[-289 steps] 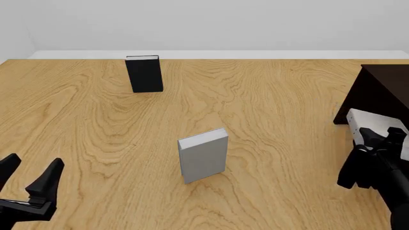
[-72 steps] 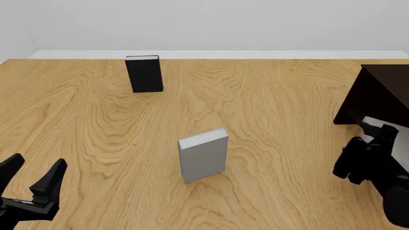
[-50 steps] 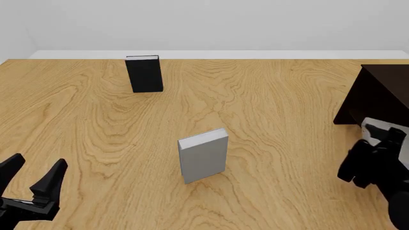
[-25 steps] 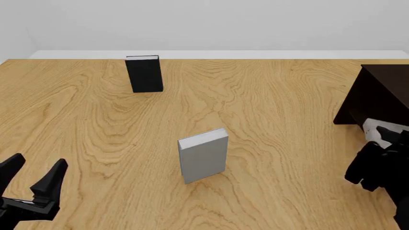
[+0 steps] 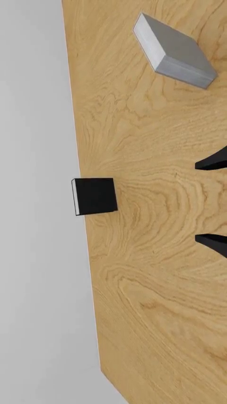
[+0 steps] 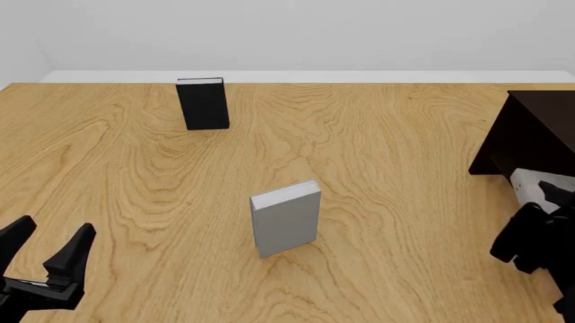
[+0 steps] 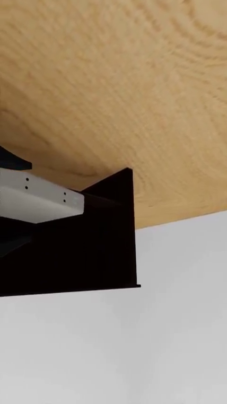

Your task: Pick up the book on the right and place it on the cabinet shelf.

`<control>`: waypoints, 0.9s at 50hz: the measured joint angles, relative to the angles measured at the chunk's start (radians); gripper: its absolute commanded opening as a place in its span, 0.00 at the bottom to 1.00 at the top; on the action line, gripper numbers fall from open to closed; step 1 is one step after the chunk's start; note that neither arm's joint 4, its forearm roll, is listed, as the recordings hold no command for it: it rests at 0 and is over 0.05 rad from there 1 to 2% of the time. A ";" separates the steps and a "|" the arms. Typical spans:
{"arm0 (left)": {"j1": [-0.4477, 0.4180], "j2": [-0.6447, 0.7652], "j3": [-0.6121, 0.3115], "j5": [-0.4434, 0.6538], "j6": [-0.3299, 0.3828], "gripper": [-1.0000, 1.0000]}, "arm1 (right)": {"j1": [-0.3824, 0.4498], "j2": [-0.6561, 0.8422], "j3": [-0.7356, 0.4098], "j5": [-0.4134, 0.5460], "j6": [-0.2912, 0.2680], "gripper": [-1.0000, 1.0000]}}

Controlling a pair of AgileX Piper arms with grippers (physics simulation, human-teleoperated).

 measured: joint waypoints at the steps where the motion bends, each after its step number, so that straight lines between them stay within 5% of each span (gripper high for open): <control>1: 0.000 0.000 0.000 0.000 0.000 1.00 | -0.002 -0.001 0.001 0.000 0.000 1.00; 45: -0.001 -0.003 0.000 0.003 0.004 1.00 | -0.057 -0.003 0.043 -0.038 0.011 1.00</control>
